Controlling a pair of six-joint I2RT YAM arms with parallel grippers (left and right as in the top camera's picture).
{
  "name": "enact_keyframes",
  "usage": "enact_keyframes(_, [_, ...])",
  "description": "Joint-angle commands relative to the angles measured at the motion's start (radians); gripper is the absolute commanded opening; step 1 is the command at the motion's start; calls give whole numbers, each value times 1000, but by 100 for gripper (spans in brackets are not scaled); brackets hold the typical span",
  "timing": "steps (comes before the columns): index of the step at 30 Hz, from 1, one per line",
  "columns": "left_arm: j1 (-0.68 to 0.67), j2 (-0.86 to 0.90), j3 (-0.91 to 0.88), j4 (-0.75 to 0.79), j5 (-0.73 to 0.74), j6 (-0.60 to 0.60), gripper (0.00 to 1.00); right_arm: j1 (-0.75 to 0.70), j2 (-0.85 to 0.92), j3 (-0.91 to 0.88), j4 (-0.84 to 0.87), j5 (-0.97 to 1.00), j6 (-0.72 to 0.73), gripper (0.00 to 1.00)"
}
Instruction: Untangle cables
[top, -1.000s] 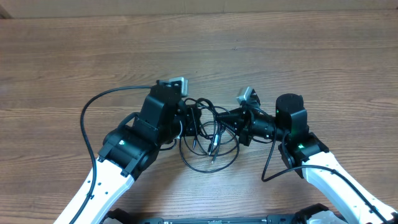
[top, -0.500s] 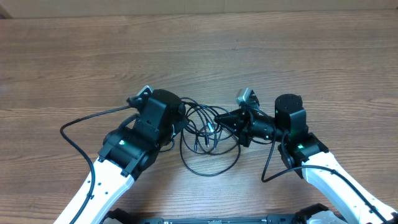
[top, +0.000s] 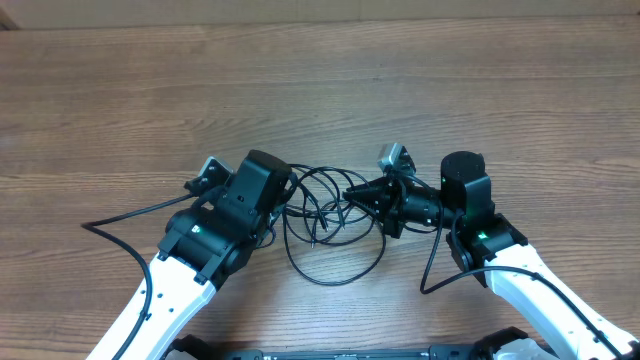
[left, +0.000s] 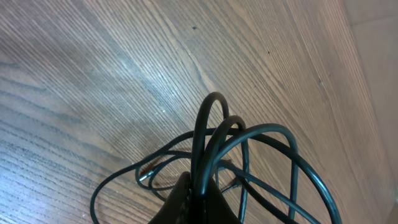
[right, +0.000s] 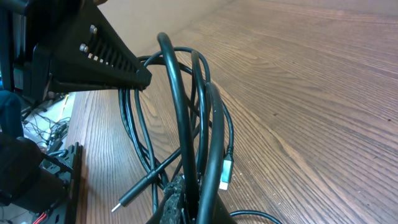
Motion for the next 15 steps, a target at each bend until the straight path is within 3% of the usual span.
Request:
enact_keyframes(1, [5, 3, 9, -11, -84, -51, 4, -3, -2, 9, -1, 3, -5, 4])
enact_keyframes(9, [5, 3, 9, -11, -87, -47, 4, -3, -2, 9, -1, 4, -5, 4])
enact_keyframes(10, [5, 3, 9, -10, -86, -31, 4, -3, -2, 9, -1, 6, -5, 8])
enact_keyframes(11, [5, 3, 9, -9, -85, -17, 4, -3, -2, 9, -1, 7, -5, 22])
enact_keyframes(12, [5, 3, 9, -5, -85, 0, 4, -3, -2, 9, -1, 7, -5, 45])
enact_keyframes(14, [5, 3, 9, 7, -83, 37, 4, -3, -2, 9, 0, 7, -5, 66])
enact_keyframes(15, [5, 3, 9, 16, -82, 56, 4, -3, -2, 9, 0, 7, -5, 100])
